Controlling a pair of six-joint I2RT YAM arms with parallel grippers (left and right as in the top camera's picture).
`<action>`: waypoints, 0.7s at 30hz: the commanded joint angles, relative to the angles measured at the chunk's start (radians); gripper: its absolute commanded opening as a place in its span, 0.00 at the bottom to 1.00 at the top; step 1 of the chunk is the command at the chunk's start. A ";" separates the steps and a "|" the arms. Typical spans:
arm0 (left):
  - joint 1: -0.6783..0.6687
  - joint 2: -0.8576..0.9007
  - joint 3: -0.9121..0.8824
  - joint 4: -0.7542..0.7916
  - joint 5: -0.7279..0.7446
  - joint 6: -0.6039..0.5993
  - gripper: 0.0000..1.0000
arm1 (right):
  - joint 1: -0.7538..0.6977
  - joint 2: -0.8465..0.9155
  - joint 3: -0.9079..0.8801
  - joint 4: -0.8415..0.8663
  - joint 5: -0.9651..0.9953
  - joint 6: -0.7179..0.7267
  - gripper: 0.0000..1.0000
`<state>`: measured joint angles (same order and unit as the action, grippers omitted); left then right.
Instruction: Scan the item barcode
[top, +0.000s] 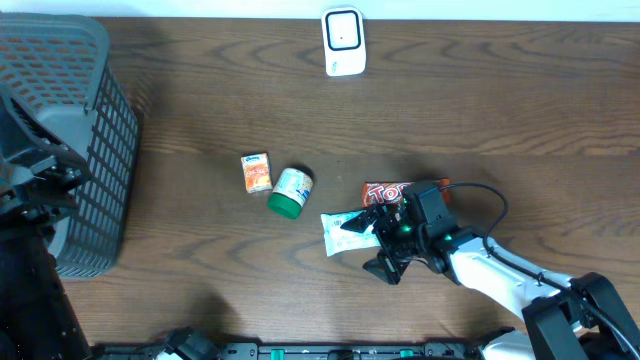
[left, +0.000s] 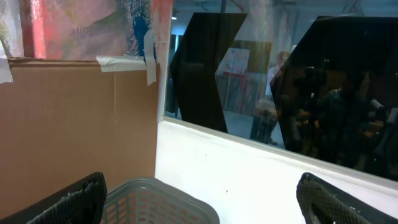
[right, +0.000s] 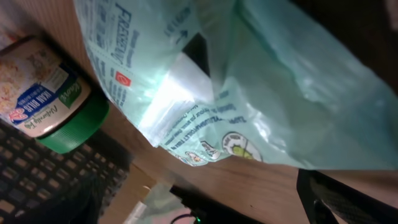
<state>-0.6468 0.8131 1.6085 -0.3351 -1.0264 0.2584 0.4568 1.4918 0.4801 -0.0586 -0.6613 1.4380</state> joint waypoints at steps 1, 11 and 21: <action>0.002 -0.005 -0.004 0.005 -0.003 -0.009 0.98 | -0.056 0.055 -0.071 -0.065 0.055 -0.106 0.99; 0.002 -0.025 -0.004 -0.006 -0.085 -0.009 0.98 | -0.135 0.050 -0.070 0.011 0.146 -0.359 0.99; 0.002 -0.037 -0.004 0.036 -0.085 -0.009 0.98 | -0.135 0.051 -0.071 -0.037 0.436 -0.721 0.99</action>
<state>-0.6468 0.7792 1.6085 -0.3191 -1.0916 0.2584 0.3367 1.4757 0.4717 -0.0540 -0.6556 0.9226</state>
